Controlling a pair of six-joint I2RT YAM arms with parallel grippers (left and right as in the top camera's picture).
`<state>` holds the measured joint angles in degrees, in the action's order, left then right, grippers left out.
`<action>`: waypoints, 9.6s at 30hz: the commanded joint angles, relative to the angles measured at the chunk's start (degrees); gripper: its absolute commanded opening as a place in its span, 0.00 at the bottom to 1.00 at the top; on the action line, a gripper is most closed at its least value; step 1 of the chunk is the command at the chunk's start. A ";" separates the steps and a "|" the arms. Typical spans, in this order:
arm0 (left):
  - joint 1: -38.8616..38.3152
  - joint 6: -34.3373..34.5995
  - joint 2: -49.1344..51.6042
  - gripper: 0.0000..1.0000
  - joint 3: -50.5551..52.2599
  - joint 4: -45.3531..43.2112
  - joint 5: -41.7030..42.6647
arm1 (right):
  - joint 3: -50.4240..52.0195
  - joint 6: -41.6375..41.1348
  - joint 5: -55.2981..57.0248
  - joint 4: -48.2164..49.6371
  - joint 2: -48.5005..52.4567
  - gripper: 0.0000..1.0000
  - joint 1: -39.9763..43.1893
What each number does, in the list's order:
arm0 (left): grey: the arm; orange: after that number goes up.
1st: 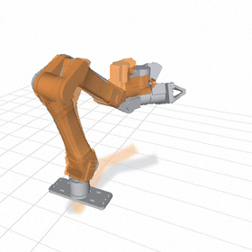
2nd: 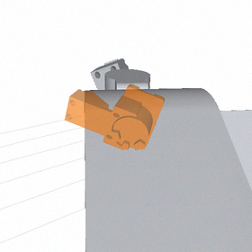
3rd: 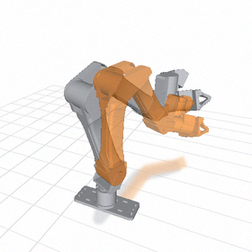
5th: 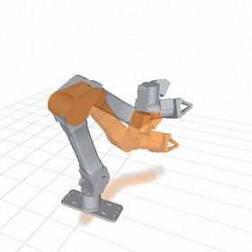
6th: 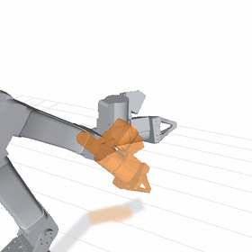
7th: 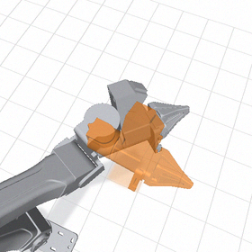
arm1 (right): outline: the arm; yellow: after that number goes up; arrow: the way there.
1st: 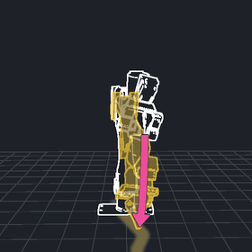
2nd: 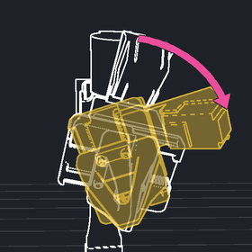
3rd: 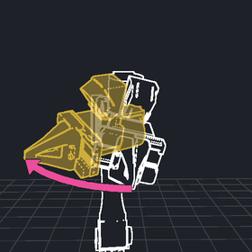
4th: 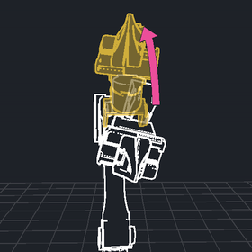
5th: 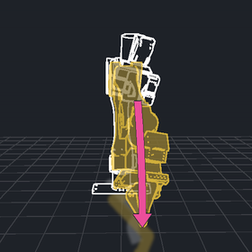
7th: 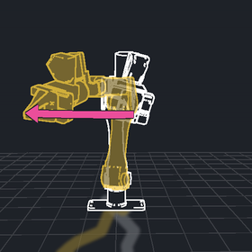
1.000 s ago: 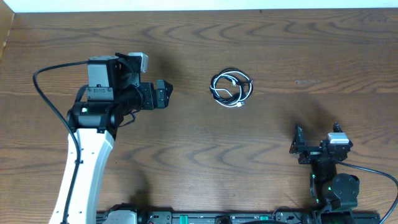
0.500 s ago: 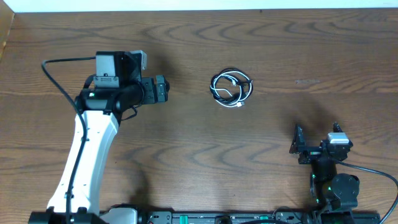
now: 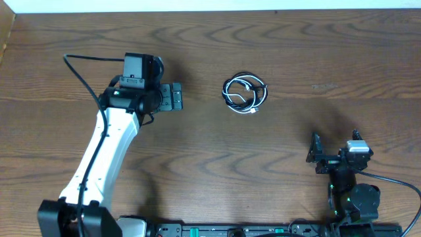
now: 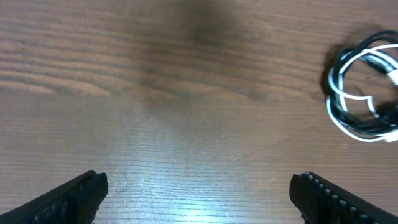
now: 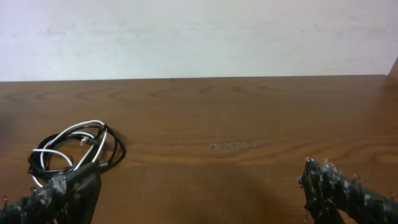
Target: Untangle cables
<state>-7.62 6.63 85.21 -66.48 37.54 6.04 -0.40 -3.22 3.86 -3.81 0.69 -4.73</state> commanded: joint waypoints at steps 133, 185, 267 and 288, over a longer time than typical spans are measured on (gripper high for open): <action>-22.62 10.56 5.95 0.07 -1.42 1.22 -0.02 | 0.09 0.09 0.07 -0.22 -0.31 0.99 -0.24; -22.58 8.85 6.10 0.07 -4.50 0.20 1.97 | 0.09 0.09 0.09 -0.20 -0.31 0.99 -0.24; -10.93 -5.14 13.18 0.07 -14.10 9.31 32.54 | 0.09 0.09 0.09 -0.22 -0.31 0.99 -0.24; -10.93 -5.22 13.16 0.07 -14.10 9.31 32.57 | 0.09 0.09 0.09 -0.20 -0.31 0.99 -0.24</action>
<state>-18.85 2.70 97.84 -79.55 46.81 37.63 -0.40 -3.22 3.86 -3.81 0.69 -4.73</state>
